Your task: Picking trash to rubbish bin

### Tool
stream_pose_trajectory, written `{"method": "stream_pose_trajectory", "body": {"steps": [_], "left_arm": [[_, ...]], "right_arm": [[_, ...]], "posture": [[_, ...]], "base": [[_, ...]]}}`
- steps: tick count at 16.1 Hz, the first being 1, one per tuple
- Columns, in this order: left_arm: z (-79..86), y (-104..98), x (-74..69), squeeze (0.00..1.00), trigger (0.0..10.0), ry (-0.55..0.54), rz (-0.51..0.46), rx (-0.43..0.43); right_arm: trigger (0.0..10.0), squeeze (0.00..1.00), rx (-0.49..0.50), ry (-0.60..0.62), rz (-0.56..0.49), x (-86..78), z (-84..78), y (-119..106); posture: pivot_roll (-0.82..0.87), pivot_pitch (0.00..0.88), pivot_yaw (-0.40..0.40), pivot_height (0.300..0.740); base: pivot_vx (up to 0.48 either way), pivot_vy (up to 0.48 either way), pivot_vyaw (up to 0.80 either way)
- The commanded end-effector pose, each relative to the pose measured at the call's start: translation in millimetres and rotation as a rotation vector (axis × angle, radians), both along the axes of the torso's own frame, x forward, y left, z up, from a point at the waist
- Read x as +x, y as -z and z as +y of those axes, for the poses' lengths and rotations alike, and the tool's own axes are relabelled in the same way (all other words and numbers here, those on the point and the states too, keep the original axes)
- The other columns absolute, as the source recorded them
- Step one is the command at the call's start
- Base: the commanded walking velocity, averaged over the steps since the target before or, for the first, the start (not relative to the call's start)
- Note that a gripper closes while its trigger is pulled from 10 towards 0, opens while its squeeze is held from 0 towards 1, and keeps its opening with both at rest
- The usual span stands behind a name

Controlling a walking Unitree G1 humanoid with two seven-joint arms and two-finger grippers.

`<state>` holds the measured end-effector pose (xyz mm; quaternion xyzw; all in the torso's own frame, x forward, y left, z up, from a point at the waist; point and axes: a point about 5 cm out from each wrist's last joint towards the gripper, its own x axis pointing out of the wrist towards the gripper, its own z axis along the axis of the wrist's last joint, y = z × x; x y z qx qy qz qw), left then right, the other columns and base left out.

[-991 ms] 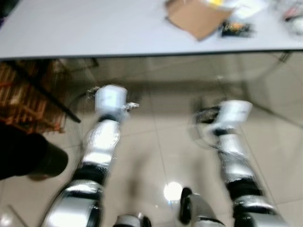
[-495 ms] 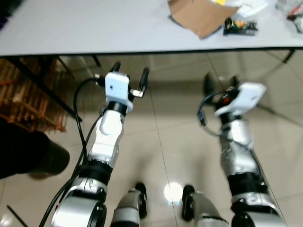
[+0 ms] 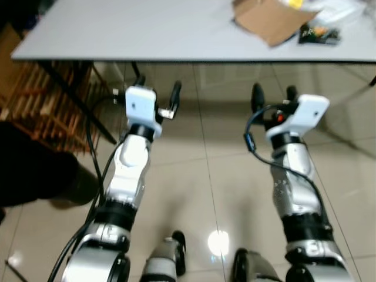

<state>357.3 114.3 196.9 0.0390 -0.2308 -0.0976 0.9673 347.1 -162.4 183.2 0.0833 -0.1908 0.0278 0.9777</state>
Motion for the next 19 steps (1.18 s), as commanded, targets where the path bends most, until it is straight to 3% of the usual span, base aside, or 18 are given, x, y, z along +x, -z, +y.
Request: {"method": "stream_pose_trajectory", "body": {"steps": [1, 6, 13, 19], "left_arm": [[5.3, 1.7, 0.9, 0.00, 10.0, -0.031, 0.014, 0.003], [6.6, 3.1, 1.4, 0.00, 10.0, -0.063, 0.040, -0.016], [4.1, 8.1, -1.3, 0.00, 10.0, -0.046, 0.049, -0.035], [1.2, 15.1, -5.8, 0.00, 10.0, -0.070, 0.058, -0.068]], "right_arm": [[10.0, 0.00, -0.014, -0.008, 0.024, -1.6, 4.7, 4.4], [10.0, 0.00, -0.001, -0.012, 0.038, -3.7, 3.1, 5.3], [10.0, 0.00, -0.054, -0.024, 0.069, -2.7, 6.5, 6.5], [10.0, 0.00, -0.091, -0.043, 0.082, -2.7, 0.8, 4.1]], "posture": [[0.07, 0.262, 0.135, 0.740], [0.08, 0.275, 0.129, 0.740], [0.07, 0.275, 0.120, 0.740], [0.05, 0.275, 0.049, 0.740]], "base": [[0.000, 0.000, 0.00], [0.127, 0.000, 0.00], [0.046, 0.000, 0.00], [0.000, 0.000, 0.00]]}}
